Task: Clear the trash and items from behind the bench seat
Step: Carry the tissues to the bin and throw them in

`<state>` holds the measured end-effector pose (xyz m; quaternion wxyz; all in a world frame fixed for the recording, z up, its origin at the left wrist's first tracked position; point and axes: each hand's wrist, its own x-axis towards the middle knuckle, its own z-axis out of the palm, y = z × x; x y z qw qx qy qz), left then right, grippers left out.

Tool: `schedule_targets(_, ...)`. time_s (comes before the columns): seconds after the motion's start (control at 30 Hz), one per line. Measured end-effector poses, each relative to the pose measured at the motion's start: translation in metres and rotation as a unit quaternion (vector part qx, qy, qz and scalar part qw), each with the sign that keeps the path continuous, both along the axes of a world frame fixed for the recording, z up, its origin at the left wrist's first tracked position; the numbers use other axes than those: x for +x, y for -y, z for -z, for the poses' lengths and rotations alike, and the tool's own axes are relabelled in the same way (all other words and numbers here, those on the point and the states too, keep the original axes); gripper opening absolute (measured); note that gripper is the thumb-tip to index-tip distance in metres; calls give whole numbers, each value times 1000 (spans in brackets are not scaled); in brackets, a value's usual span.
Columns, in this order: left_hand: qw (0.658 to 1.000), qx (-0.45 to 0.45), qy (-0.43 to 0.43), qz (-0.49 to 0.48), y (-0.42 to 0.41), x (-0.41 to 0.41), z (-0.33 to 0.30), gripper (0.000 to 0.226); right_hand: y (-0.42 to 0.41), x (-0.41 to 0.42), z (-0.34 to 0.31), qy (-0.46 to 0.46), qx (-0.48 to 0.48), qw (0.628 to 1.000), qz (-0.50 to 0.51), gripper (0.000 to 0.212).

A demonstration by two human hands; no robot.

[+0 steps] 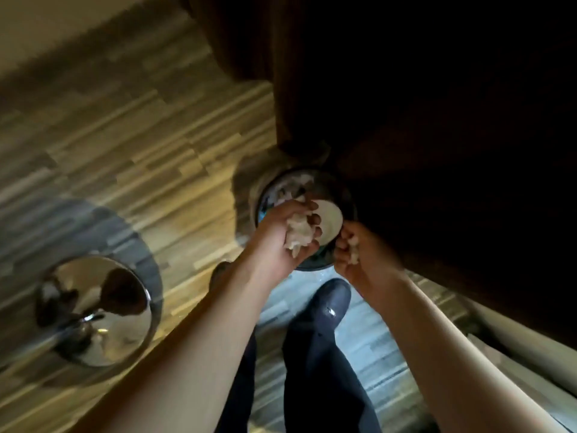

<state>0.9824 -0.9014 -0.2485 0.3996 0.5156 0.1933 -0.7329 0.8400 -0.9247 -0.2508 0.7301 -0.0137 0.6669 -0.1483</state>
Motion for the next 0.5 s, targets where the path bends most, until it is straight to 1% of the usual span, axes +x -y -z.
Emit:
schedule_targets(0.07,999,38,14,11,-2,-9,34,12,-6,-8,38,-7,29,999,24,38)
schedule_targets(0.1,998,51,15,14,0,-12,50,18,-6,-9,55,-9,38,999,34,38)
schedule_targets(0.17,993,105,52,18,7,-19,78,33,-5,-7,79,-11,45,997,64,36)
schedule_targets(0.23,984,140,100,50,10,-24,105,27,-7,-8,104,-14,57,994,91,32)
schedule_targets(0.3,983,141,98,58,12,-29,123,19,-6,-7,122,-3,62,993,100,30)
schedule_targets(0.4,981,133,116,75,16,-29,141,20,-3,-6,136,10,56,995,84,29)
schedule_targets(0.5,980,118,132,87,25,-25,144,15,2,-3,140,1,49,996,80,24)
